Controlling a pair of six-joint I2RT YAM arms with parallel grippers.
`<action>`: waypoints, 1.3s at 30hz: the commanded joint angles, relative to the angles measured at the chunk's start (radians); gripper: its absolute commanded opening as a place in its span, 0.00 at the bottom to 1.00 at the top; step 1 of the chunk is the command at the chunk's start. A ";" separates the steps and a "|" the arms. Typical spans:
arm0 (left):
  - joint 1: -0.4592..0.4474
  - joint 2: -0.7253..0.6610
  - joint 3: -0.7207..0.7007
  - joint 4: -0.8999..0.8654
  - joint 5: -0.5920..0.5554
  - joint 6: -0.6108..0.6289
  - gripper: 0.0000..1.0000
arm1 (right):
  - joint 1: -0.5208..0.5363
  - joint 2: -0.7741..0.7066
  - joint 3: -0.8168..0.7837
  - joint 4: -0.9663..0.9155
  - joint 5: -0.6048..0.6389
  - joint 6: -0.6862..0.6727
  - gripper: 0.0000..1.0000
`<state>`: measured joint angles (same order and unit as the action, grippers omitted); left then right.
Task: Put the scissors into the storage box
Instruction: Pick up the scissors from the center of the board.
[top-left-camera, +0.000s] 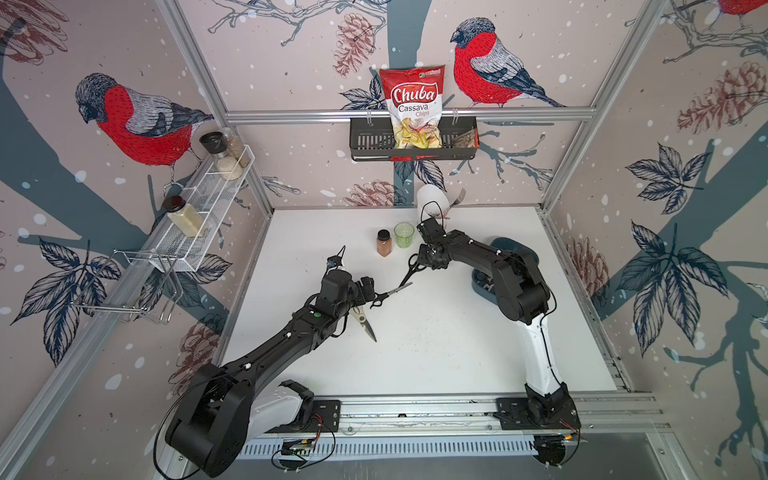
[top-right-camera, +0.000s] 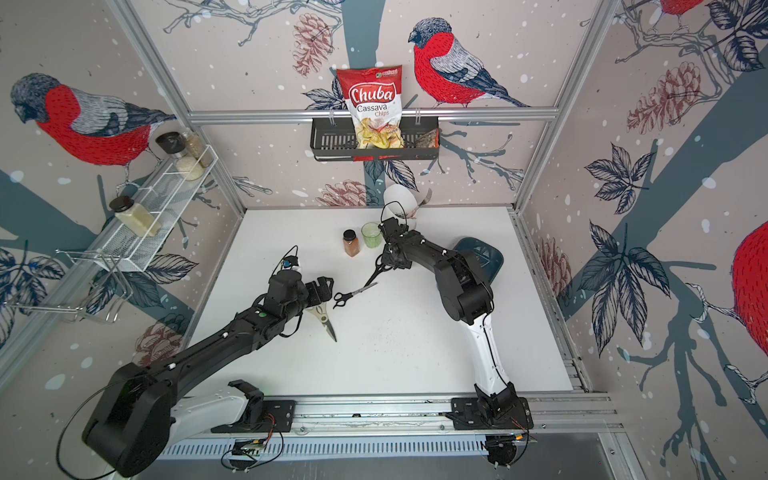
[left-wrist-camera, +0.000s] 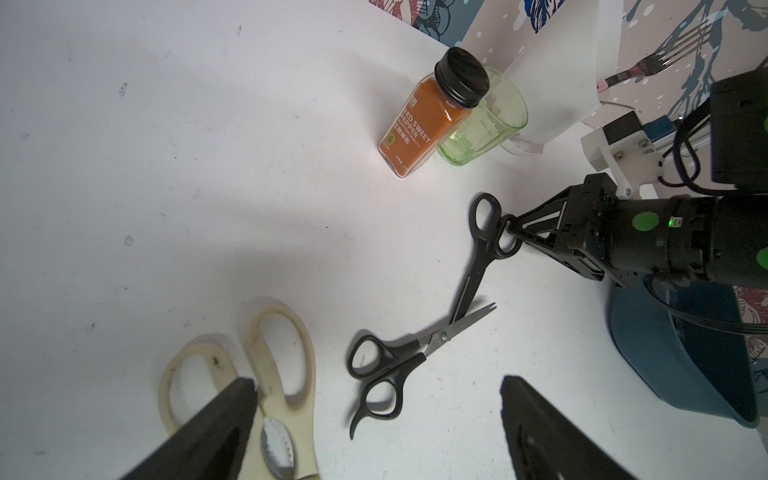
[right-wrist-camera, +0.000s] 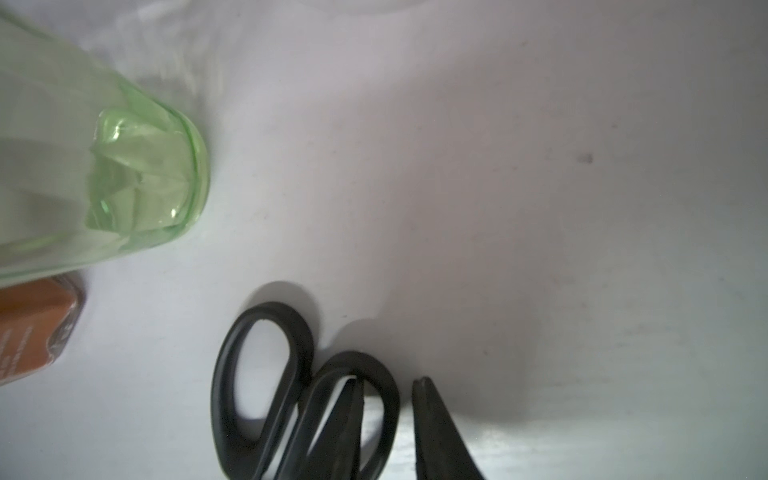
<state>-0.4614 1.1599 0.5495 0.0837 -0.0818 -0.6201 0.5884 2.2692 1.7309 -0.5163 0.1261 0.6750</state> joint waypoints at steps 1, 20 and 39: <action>0.001 -0.005 0.002 0.011 -0.014 0.013 0.95 | 0.001 0.036 0.007 -0.069 0.033 -0.010 0.26; 0.002 -0.010 0.004 -0.004 -0.026 0.013 0.95 | -0.002 0.142 0.073 -0.163 0.150 -0.065 0.10; 0.001 -0.022 0.001 -0.012 -0.034 0.005 0.95 | -0.003 -0.196 -0.204 0.065 0.281 -0.054 0.00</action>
<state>-0.4610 1.1400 0.5495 0.0624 -0.1081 -0.6205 0.5858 2.1155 1.5494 -0.4751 0.3363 0.6121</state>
